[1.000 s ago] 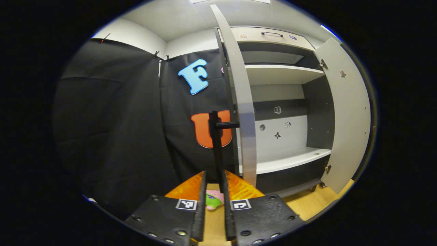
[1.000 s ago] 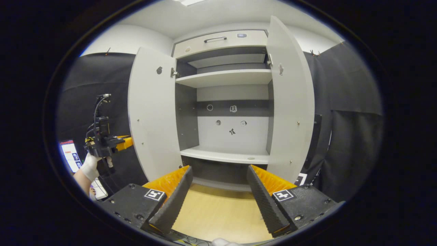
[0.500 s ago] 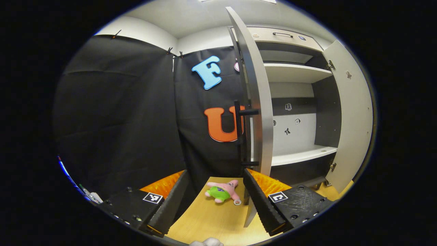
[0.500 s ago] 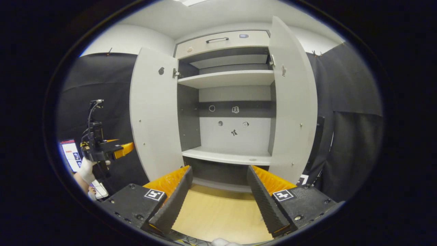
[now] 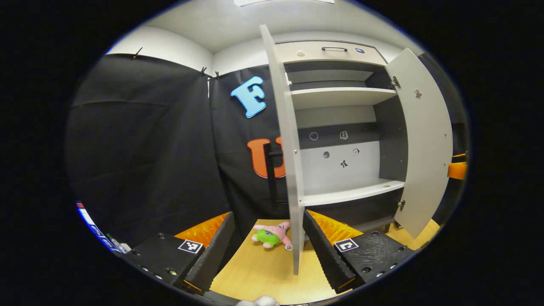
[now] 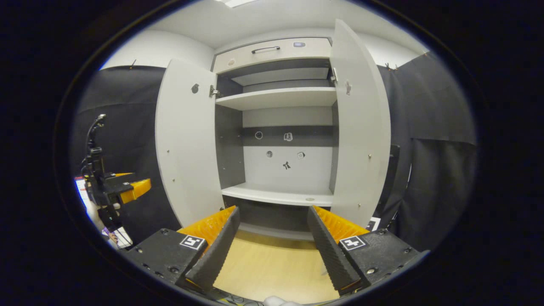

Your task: Open the right door of the double-door shoe cabinet with the right hand, and open the left door with the left hand.

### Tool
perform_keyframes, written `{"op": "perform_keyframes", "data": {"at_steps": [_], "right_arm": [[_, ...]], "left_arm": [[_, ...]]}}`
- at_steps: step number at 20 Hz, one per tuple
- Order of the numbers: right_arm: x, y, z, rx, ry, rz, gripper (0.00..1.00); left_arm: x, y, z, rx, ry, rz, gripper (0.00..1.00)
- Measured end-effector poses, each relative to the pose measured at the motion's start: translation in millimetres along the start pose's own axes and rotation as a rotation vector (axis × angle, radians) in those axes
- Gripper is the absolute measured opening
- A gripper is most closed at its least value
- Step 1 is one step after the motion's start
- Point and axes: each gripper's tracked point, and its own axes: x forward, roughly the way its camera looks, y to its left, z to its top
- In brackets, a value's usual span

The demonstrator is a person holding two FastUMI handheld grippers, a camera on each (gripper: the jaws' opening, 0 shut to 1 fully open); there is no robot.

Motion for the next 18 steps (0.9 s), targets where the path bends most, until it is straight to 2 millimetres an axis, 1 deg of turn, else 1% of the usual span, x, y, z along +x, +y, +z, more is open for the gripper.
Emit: {"op": "perform_keyframes", "data": {"at_steps": [2,4,7,11,13,15,18], "right_arm": [[-1.0,-4.2,3.4,-0.001,-0.008,-0.017,1.0],[-2.1,-8.9,4.2,-0.003,-0.017,-0.037,1.0],[-3.5,-18.7,4.8,0.0,-0.021,-0.071,1.0],[-7.7,-39.4,3.8,0.009,-0.035,-0.149,1.0],[-7.7,-46.0,-1.7,0.013,-0.024,-0.173,1.0],[-8.7,-52.9,-3.7,0.02,-0.017,-0.193,1.0],[-9.1,-61.2,-2.3,0.023,-0.021,-0.219,1.0]], "left_arm": [[-8.2,-18.5,5.5,-0.016,0.002,-0.033,0.96],[-10.4,-39.7,13.2,-0.047,-0.006,-0.068,0.96],[-15.2,-61.3,17.0,-0.041,-0.009,-0.09,0.96],[-16.3,-102.1,20.6,-0.063,-0.019,-0.16,0.96],[-12.5,-115.7,18.5,-0.064,-0.013,-0.189,0.97],[-10.9,-124.3,19.0,-0.069,-0.013,-0.209,0.96],[-8.4,-127.6,21.9,-0.073,-0.023,-0.215,0.96]]}}
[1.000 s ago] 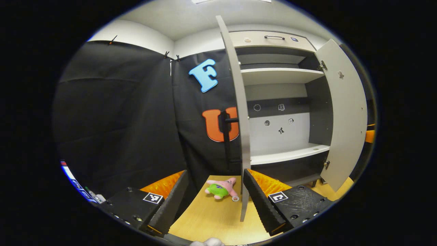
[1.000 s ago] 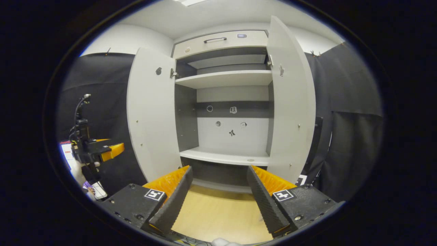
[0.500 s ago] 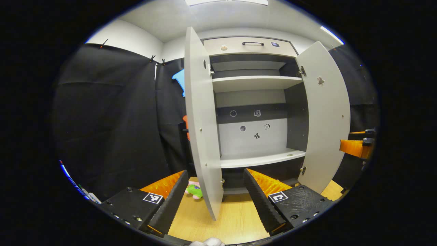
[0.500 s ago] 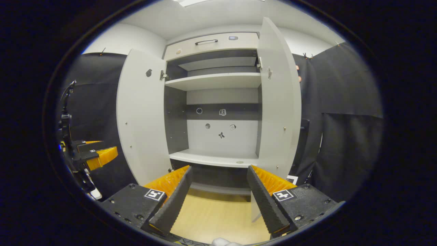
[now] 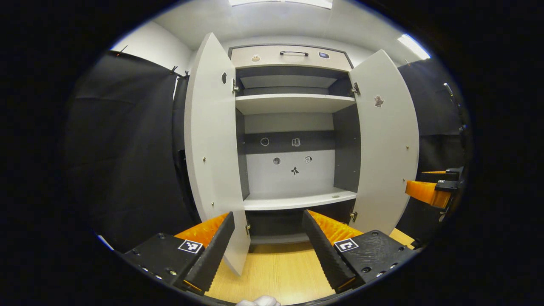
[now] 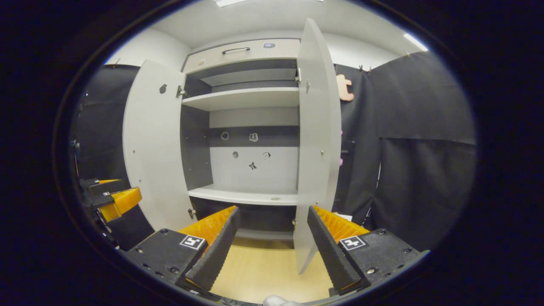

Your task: Open the right door of the double-door shoe cabinet with the right hand, and open the left door with the left hand.

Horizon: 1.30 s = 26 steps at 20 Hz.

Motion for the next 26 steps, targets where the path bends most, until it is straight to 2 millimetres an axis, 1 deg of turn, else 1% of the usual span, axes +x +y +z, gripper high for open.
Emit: {"op": "perform_keyframes", "data": {"at_steps": [4,12,17,21,26], "right_arm": [[1.2,-3.6,5.0,0.001,-0.01,-0.021,1.0],[11.1,1.5,8.5,0.004,-0.01,-0.019,1.0],[14.2,5.5,14.5,0.008,-0.025,-0.022,1.0],[15.8,7.9,14.9,0.012,-0.025,-0.02,1.0],[12.3,9.8,17.7,0.012,-0.033,-0.024,1.0]], "left_arm": [[6.4,-0.4,1.2,0.0,-0.002,0.0,0.97],[15.7,-1.7,3.3,0.004,-0.001,-0.011,0.97],[18.9,1.6,4.7,0.005,0.0,-0.007,0.96],[18.5,0.9,5.6,0.007,0.0,-0.013,0.97],[17.6,-1.6,7.3,0.011,-0.005,-0.025,0.96]]}}
